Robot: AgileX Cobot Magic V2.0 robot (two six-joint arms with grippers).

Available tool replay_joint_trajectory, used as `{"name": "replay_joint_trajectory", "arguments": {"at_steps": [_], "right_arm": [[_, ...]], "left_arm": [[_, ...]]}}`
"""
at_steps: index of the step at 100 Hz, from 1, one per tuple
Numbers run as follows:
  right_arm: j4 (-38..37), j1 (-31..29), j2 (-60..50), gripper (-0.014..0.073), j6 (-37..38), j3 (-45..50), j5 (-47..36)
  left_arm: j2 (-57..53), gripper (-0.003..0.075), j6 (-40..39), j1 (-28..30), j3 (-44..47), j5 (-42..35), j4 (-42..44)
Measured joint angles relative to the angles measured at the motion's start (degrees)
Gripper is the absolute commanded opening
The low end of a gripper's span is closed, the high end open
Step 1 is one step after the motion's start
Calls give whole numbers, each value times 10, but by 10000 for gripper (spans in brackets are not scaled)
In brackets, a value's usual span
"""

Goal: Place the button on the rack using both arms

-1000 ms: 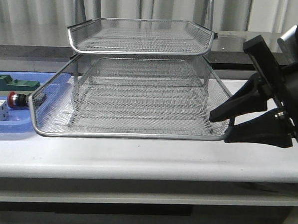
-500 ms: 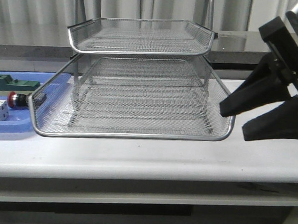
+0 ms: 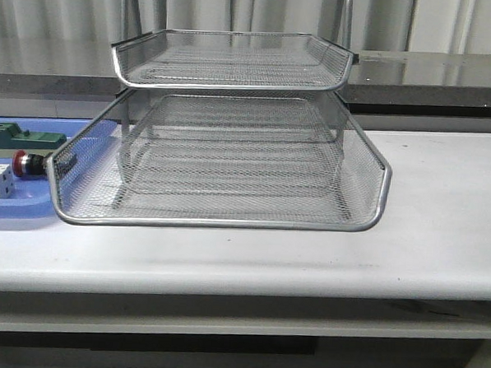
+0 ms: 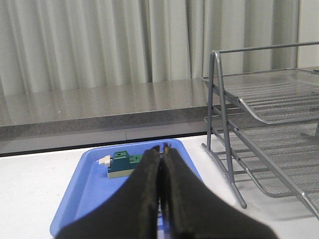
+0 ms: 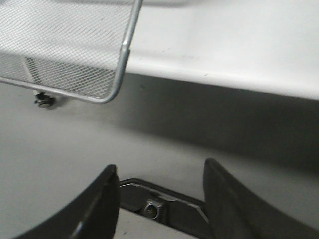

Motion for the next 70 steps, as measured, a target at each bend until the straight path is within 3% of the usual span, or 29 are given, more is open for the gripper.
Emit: {"name": "replay_joint_trajectory", "arguments": {"at_steps": [17, 70], "right_arm": [[-94, 0, -84, 400, 60, -23, 16], [-202, 0, -274, 392, 130, -24, 133]], "left_arm": [[0, -21, 0, 0, 0, 0, 0], [0, -21, 0, 0, 0, 0, 0]]}}
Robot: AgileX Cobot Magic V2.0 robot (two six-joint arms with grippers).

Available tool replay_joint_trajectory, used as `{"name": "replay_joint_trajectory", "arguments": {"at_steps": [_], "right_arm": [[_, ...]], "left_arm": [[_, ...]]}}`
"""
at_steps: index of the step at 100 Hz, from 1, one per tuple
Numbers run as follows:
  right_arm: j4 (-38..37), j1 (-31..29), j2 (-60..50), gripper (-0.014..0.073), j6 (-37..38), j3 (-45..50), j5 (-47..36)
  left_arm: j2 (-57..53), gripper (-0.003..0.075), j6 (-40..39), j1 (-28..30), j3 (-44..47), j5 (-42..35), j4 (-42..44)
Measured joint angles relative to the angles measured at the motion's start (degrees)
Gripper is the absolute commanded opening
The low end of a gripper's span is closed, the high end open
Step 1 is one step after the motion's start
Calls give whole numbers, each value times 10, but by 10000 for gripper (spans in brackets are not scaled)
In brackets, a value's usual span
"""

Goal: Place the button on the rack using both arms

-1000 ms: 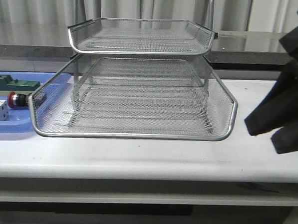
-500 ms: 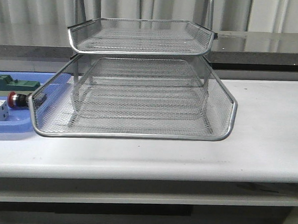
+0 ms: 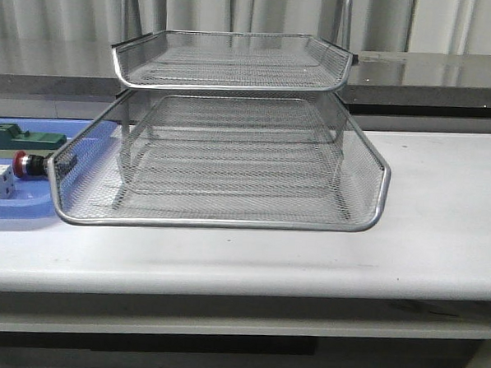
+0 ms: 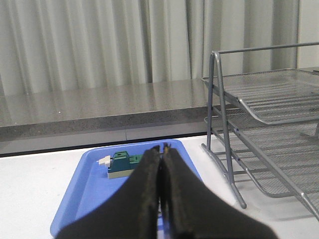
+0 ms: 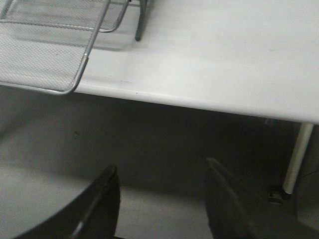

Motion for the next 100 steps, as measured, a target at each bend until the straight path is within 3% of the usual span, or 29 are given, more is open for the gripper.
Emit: {"name": "replay_joint_trajectory", "arguments": {"at_steps": [19, 27, 50, 100], "right_arm": [[-24, 0, -39, 391, 22, -1, 9], [-24, 0, -43, 338, 22, -1, 9], [-24, 0, -43, -76, 22, -1, 9], [-24, 0, -43, -68, 24, -1, 9]], "left_arm": [[0, -21, 0, 0, 0, 0, 0], [0, -21, 0, 0, 0, 0, 0], [0, -21, 0, 0, 0, 0, 0], [0, -21, 0, 0, 0, 0, 0]]}}
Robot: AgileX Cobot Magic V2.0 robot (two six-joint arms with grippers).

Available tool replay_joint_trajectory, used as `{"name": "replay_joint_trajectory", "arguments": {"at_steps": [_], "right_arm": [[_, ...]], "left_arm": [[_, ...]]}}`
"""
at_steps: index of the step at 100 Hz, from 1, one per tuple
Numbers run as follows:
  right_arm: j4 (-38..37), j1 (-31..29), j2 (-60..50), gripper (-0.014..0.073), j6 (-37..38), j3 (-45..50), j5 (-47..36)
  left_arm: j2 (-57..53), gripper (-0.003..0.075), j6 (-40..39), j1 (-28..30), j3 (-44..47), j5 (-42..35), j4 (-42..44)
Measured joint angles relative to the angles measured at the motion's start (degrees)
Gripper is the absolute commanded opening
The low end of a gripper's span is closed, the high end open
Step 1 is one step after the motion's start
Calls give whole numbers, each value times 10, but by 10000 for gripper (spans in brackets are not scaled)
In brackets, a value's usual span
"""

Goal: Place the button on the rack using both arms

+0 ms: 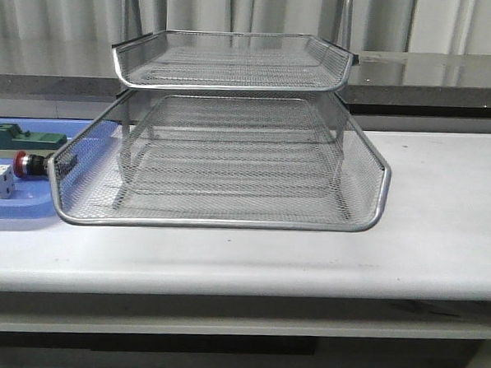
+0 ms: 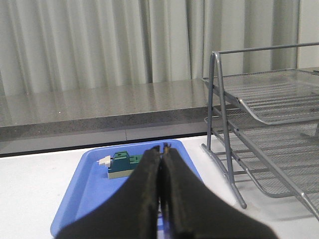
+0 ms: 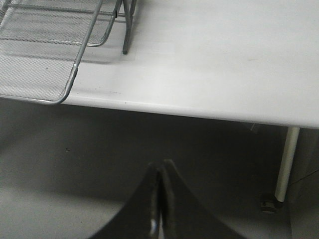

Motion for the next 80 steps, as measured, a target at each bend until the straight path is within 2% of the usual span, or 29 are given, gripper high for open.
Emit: {"name": "replay_joint_trajectory", "arguments": {"at_steps": [26, 50, 63, 80], "right_arm": [[-1, 0, 0, -68, 0, 0, 0], [-1, 0, 0, -68, 0, 0, 0], [-1, 0, 0, -68, 0, 0, 0], [-1, 0, 0, -68, 0, 0, 0]], "left_arm": [[0, -21, 0, 0, 0, 0, -5], [0, -21, 0, 0, -8, 23, -103], [29, -21, 0, 0, -58, 50, -113], [151, -21, 0, 0, -163, 87, -114]]}}
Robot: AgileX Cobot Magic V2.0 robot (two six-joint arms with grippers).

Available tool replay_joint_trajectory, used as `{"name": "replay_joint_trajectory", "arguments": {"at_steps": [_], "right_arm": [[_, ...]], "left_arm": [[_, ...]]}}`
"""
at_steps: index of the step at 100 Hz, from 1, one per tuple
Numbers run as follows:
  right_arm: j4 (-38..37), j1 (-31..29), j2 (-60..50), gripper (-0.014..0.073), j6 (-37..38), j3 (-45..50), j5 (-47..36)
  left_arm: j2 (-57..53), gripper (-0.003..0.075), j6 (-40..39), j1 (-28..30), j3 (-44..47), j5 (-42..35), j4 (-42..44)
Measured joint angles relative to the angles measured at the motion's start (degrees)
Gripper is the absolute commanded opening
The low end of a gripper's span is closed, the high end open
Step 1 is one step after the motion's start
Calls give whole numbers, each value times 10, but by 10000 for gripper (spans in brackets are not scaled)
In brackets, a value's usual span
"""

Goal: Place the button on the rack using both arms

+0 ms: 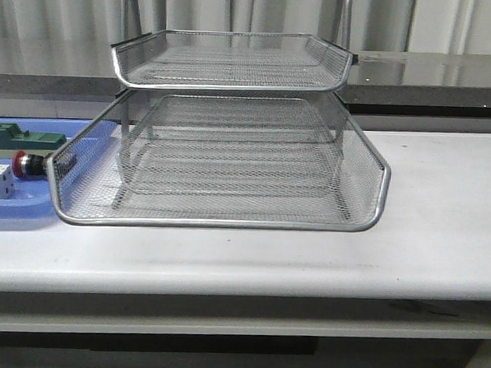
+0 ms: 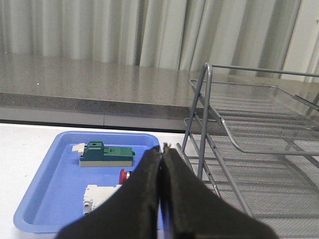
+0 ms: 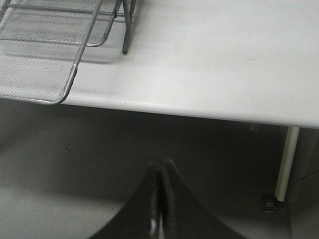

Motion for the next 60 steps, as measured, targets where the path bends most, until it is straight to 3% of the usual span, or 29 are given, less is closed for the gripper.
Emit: {"name": "replay_joint_trajectory", "arguments": {"at_steps": [30, 60], "right_arm": [[0, 0, 0, -68, 1, 0, 0], [0, 0, 0, -68, 1, 0, 0]], "left_arm": [[279, -21, 0, 0, -234, 94, 2], [523, -21, 0, 0, -444, 237, 72]]}}
